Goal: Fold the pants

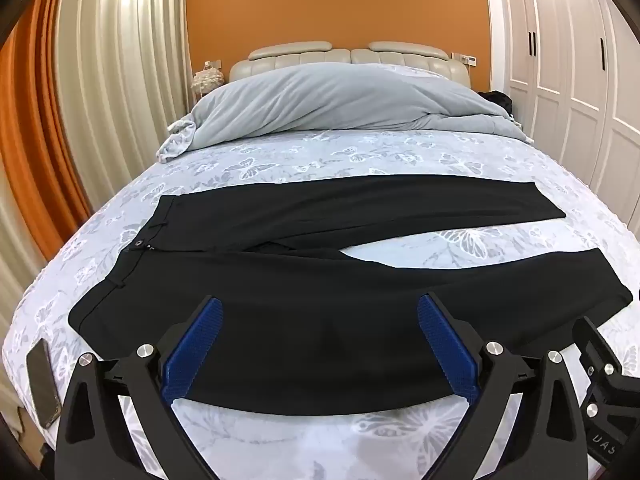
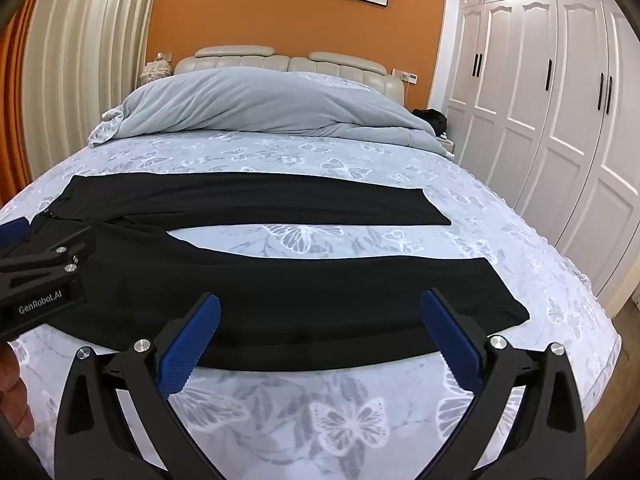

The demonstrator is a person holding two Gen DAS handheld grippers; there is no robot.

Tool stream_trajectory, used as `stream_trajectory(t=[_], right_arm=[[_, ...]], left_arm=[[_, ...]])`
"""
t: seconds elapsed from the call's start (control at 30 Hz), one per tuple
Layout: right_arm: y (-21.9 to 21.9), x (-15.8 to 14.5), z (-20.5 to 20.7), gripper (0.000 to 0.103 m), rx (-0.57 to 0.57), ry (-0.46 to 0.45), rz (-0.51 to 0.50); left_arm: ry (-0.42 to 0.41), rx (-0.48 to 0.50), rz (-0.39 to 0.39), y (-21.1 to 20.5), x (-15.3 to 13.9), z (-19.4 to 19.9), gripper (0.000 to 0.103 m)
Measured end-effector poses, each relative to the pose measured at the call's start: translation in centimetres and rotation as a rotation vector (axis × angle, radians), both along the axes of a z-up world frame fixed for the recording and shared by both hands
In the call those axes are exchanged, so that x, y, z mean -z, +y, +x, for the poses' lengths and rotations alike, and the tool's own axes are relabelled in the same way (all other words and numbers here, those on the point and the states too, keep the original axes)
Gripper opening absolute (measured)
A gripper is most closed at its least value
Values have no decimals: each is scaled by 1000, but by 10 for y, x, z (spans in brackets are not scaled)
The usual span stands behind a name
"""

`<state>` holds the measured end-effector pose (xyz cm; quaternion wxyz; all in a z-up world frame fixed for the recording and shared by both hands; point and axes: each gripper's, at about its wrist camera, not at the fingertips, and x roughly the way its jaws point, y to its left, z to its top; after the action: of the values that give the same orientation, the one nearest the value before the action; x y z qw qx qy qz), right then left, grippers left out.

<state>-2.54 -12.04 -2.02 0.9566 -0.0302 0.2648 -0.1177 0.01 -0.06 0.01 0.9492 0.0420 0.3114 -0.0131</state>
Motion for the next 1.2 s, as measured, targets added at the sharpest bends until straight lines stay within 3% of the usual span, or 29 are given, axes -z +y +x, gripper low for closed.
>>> stream_trajectory(t=[0.13,0.57,1.2], right_arm=[[3,1,0,98,6,9,-13],[-9,7,10,98,20,45,77],[-6,9,11,98,17,50,70]], left_arm=[[-10,-2,20,-4,0,-1,96],[14,-4,9,4,8,-6,96],[10,-13,18,6,11,-9,96]])
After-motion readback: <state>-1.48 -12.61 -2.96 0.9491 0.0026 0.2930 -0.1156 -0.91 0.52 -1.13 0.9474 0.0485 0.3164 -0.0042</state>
